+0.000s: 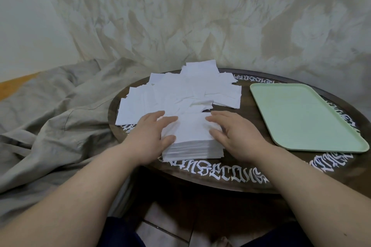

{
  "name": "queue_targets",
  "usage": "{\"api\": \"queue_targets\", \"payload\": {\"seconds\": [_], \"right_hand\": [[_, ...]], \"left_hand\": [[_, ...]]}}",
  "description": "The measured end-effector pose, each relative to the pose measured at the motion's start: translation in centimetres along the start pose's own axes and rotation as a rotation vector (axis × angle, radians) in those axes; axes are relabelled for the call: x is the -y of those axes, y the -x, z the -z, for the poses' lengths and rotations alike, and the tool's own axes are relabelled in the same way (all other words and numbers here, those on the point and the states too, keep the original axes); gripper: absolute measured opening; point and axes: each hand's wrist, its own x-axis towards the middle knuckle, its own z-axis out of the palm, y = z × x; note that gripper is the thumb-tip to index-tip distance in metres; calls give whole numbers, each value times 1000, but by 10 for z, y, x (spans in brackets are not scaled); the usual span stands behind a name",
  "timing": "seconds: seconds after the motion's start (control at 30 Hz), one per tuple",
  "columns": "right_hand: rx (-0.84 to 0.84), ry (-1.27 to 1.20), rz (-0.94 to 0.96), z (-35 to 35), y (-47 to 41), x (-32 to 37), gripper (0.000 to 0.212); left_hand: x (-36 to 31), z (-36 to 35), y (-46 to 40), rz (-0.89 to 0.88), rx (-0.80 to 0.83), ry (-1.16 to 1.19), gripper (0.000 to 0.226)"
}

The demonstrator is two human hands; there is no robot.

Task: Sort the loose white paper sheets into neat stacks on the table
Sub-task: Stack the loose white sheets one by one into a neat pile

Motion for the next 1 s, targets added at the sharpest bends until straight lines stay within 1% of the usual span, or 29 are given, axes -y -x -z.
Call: {"api": "queue_targets", "payload": {"seconds": [0.13,0.23,0.33,0.4,0.5,0.6,0.67,0.73,0.77,0.83,0.9,1.0], "right_hand": [[-125,-43,-12,14,-12,4,37],[-121,-19,-14,23,-32,1,37],[-131,-7,-24,30,-55,-8,35],[-92,16,-36,29,-73,-17,35],[25,47,-38,19,-107,-29,39],[98,39,-41,2,-146,-33,41],[125,20,-46,-13,-172,-27,41],[166,4,-23,-29,-194,-15,43],[191,4,-14,-37,-202,-8,45],[231,15,-27,-52,-215,5,51],[244,1,-82,-62,-225,13,55],[220,-95,-152,-67,-234,19,53]], "left_hand": [[-4,8,-10,-11,-111,55,49],[-2,16,-28,-18,-139,59,46],[8,22,-50,5,-128,23,46],[17,24,-68,29,-121,0,46],[32,21,-98,96,-148,-20,47],[56,16,-122,253,-187,-20,56],[75,9,-132,352,-136,-1,69],[87,-1,-137,386,-39,-9,79],[91,-5,-138,387,-20,-16,79],[96,-10,-142,381,-58,-27,71],[102,-10,-144,373,-112,-52,52],[111,-9,-142,345,-203,-80,19]]}}
